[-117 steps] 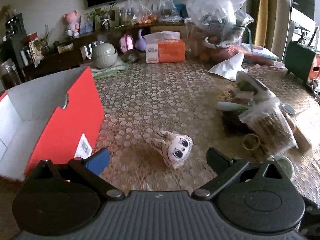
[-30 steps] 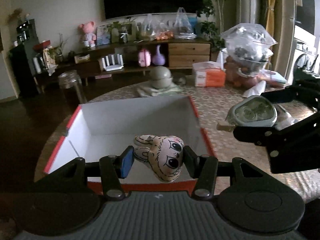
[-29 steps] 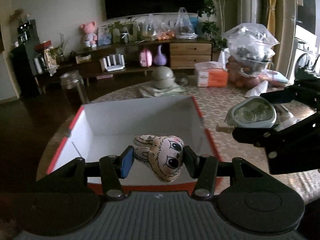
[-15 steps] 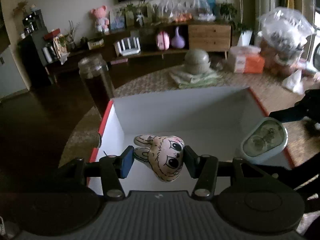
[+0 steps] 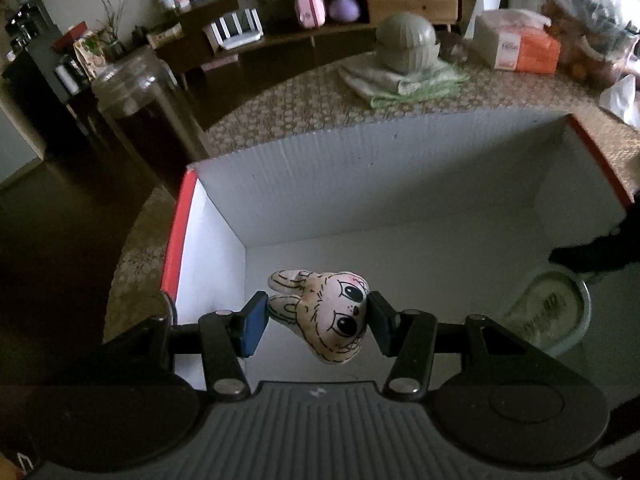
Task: Organize objects
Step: 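Carry the bunny with the left tool into the red box while the right tool carries the dispenser there, then open both tools to drop the bunny and dispenser into the box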
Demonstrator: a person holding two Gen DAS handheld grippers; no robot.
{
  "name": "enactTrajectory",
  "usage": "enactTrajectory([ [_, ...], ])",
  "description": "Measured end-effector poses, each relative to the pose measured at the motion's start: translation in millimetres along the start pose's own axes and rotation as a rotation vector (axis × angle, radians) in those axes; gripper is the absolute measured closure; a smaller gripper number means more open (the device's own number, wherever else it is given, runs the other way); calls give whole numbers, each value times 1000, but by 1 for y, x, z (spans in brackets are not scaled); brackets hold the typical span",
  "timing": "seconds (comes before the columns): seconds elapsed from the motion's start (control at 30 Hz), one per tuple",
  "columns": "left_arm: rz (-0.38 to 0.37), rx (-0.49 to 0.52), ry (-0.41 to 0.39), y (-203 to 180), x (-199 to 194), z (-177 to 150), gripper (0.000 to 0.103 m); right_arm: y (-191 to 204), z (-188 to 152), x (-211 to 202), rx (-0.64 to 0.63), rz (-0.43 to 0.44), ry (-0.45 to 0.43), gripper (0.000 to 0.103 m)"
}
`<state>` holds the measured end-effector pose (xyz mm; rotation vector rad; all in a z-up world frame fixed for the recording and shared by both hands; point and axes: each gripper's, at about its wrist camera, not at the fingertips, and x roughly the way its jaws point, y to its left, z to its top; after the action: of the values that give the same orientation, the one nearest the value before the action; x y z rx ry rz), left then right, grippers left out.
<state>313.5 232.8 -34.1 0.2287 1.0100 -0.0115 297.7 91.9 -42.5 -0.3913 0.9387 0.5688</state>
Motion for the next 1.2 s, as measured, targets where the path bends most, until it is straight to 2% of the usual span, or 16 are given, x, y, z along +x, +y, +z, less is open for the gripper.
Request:
enactTrajectory([
  [0.17,-46,-15,101,3,20,4,50,-1,3,9,11,11,56,23],
  [0.27,-101,-34,162,4,31,5,50,-3,6,16,19,1,96,23],
  [0.5,-105,-8,251,-1,41,1,49,-2,7,22,8,27,151,23],
  [0.67,-108,42,271,-8,40,-2,45,0,7,22,-2,20,151,23],
  [0.73,-97,36,275,-7,39,-2,35,-1,8,22,2,18,152,23],
  [0.77,-92,29,268,-7,37,-2,34,0,8,22,5,14,153,23],
  [1.0,-87,11,233,-6,24,-5,32,-4,9,12,20,8,123,14],
  [1.2,-83,-17,118,-4,-12,-2,32,-10,3,-11,38,26,79,14],
])
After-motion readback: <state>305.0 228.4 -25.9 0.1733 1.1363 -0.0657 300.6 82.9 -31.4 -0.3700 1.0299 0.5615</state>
